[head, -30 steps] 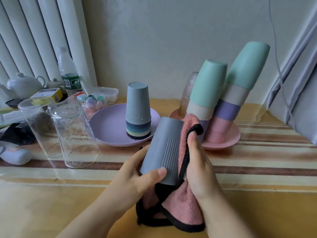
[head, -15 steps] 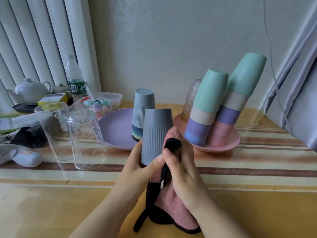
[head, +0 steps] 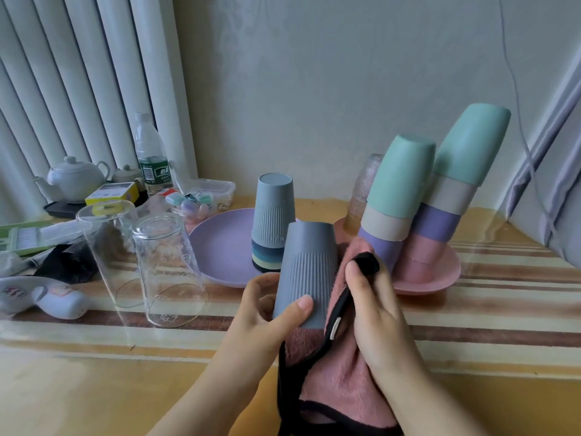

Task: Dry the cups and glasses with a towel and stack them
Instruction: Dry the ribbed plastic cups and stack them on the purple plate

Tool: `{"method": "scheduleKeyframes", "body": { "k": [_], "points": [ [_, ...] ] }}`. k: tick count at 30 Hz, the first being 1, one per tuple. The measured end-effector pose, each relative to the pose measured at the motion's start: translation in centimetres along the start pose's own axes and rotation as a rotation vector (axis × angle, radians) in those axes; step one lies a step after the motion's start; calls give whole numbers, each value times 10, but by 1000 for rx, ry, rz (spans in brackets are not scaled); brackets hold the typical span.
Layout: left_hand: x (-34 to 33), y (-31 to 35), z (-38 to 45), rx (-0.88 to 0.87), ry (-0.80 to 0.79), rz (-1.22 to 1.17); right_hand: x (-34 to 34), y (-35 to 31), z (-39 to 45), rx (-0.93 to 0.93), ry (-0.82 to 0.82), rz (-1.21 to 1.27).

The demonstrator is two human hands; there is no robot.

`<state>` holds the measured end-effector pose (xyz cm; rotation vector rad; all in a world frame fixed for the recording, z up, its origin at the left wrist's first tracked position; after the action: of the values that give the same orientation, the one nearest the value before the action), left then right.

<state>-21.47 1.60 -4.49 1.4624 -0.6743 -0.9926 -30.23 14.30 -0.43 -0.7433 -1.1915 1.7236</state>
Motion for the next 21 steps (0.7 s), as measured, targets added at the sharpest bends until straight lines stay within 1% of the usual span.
{"method": "scheduleKeyframes", "body": {
  "k": [3,6,10,15,18,21],
  "points": [
    [0,-3,2,-3,9,-19,-10,-5,-9,104,-85,9],
    [0,-1,2,-48,19,-26,-30,-6,-18,142,-180,-57],
    [4,7,-2,-125,25,3,-36,-8,-25,246,-101,-188],
    [6,14,-5,-166,70,63,-38,0,-27,150,-173,-75],
    [10,10,-5,-121,96,45,-17,5,-13,90,-107,-50],
    [18,2,-4,-78,142,1,14,1,2,125,48,-86]
  ]
}}
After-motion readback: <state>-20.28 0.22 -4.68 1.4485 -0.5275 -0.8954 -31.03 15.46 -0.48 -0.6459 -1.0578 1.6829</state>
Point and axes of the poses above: each hand's wrist, its own z-axis towards the middle knuckle, its own x-axis out of the back of the hand, y = z × x, the point moved 9 cm from there along z, towards the middle knuckle, and after that the axes turned 1 degree about x, right-handed, at the moved point
